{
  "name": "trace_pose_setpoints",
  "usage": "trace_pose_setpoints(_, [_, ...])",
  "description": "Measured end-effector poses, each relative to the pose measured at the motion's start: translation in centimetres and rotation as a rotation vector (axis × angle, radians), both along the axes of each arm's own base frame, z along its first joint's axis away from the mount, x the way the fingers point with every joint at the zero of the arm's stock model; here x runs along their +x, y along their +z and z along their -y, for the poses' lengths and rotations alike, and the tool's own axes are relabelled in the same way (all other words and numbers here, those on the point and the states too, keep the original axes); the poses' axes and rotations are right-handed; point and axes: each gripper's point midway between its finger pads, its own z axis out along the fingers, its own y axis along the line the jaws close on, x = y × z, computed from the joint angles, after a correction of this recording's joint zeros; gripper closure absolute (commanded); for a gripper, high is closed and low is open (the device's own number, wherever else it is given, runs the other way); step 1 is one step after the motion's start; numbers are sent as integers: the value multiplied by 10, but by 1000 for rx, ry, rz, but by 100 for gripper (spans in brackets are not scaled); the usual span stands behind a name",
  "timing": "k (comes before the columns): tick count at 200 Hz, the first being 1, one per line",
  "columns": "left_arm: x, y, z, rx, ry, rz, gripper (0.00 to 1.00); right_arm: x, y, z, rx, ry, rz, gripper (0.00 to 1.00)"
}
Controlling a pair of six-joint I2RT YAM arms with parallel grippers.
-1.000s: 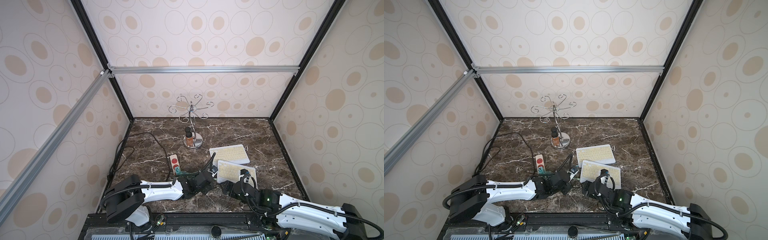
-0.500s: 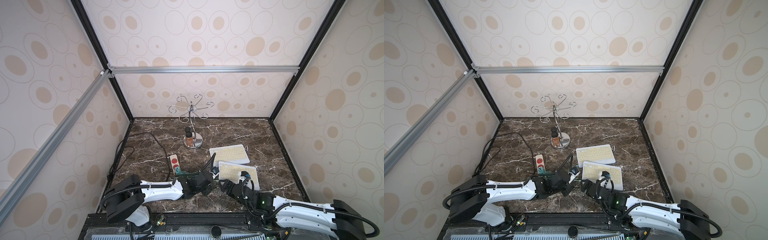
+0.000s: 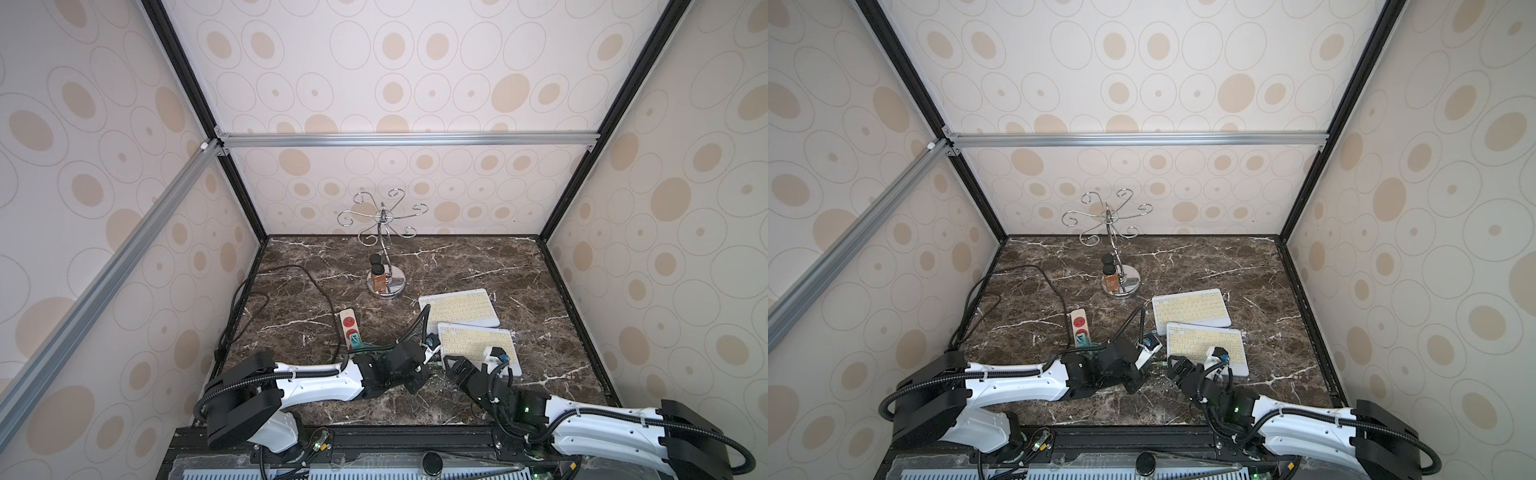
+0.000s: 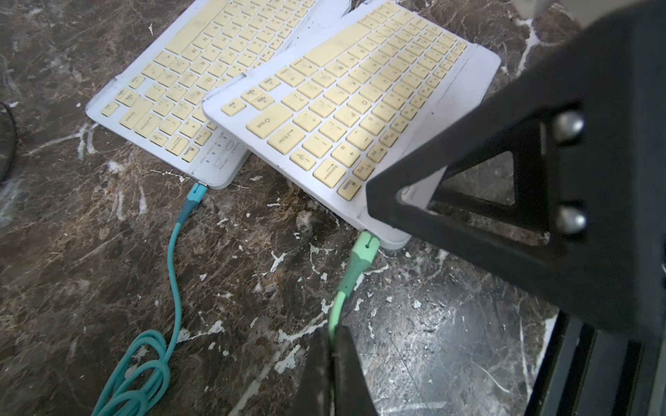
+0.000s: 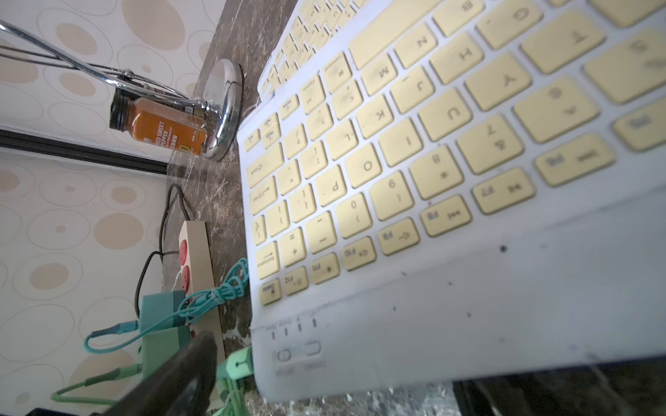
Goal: Unplug the wireless keyboard
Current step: Pick up the keyboard from the center of the board.
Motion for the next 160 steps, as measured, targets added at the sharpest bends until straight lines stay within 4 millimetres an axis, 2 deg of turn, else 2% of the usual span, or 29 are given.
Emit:
trace_pose_setpoints(53, [-6,-1,2,-9,-24,-15,100,2,-8,14,48,-106,-26,1])
trace_pose_setpoints(160, [-10,0,6,-19,-43,-21,100,10,-2,13,113,-175,-3,4])
